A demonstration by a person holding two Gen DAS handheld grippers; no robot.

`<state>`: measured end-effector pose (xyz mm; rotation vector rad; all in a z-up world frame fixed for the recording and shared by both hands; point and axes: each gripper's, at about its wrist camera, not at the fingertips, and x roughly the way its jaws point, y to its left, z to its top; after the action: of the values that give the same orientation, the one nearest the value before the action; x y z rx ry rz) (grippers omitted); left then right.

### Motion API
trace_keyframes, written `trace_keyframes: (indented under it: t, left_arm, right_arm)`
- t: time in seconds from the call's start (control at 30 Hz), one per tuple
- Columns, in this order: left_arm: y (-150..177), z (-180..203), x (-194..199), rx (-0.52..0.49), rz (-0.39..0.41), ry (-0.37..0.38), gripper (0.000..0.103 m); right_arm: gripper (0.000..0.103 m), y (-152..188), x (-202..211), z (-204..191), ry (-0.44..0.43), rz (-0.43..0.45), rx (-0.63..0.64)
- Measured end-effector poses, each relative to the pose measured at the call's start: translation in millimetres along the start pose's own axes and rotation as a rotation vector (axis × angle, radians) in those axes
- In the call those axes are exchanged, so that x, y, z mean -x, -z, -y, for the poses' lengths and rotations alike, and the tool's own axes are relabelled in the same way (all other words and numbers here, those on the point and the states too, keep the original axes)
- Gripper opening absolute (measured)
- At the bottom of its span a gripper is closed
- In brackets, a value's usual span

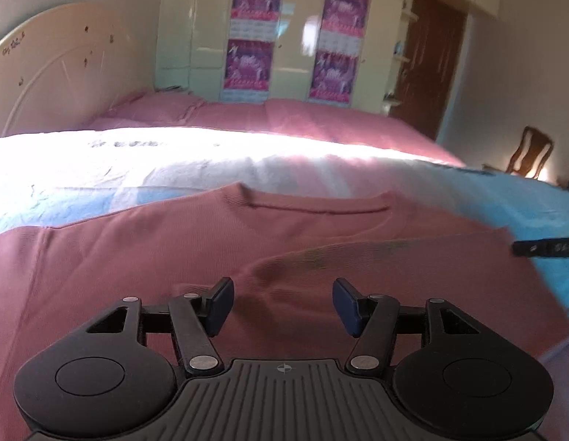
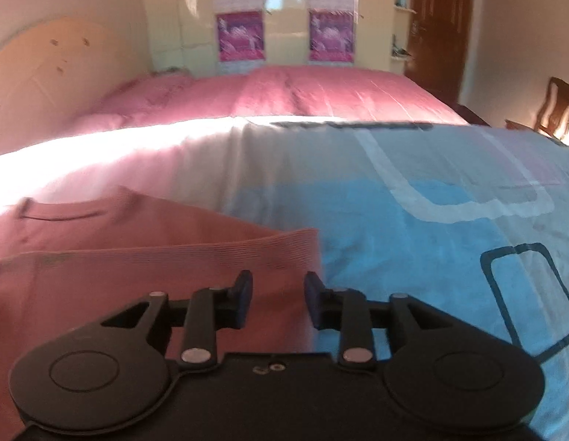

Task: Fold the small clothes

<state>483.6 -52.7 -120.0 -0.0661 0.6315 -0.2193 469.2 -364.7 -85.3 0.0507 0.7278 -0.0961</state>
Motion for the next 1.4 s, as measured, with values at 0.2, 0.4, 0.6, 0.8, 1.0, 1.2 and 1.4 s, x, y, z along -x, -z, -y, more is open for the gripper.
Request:
trace_keyframes:
  t: [0.2,0.4,0.6,0.8,1.0,1.2,1.4]
  left_arm:
    - [24,45,9,-0.062,-0.012,0.099,0.059]
    - [37,33,23,-0.034,-0.044,0.047,0.059]
    - [39,-5,36,0.039,-0.033,-0.026,0.059]
    - [41,4,27,0.004,-0.052,-0.061,0.059]
    - [42,0,41,0.011,-0.08,-0.074,0.059]
    - [55,-56,99,0.188,-0.023,-0.195,0.059]
    - [89,-198,168,0.52,0.083,-0.426,0.058]
  right_arm:
    - [0.026,51,42,-54,-0.157,-0.032,0.061]
    - [0.026,73,61,-58,-0.108,-0.025,0.11]
    - [0.021,75,80,-2,0.019,-0.043,0.001]
    - [0.024,72,66,-5,0.016,-0.079,-0.001]
    - [0.027,72,64,-5,0.004,-0.109,0.017]
    - [0.029,64,81,-6,-0.073,-0.042,-0.008]
    - [0.029,60,82,-29,-0.129,-0.032,-0.016]
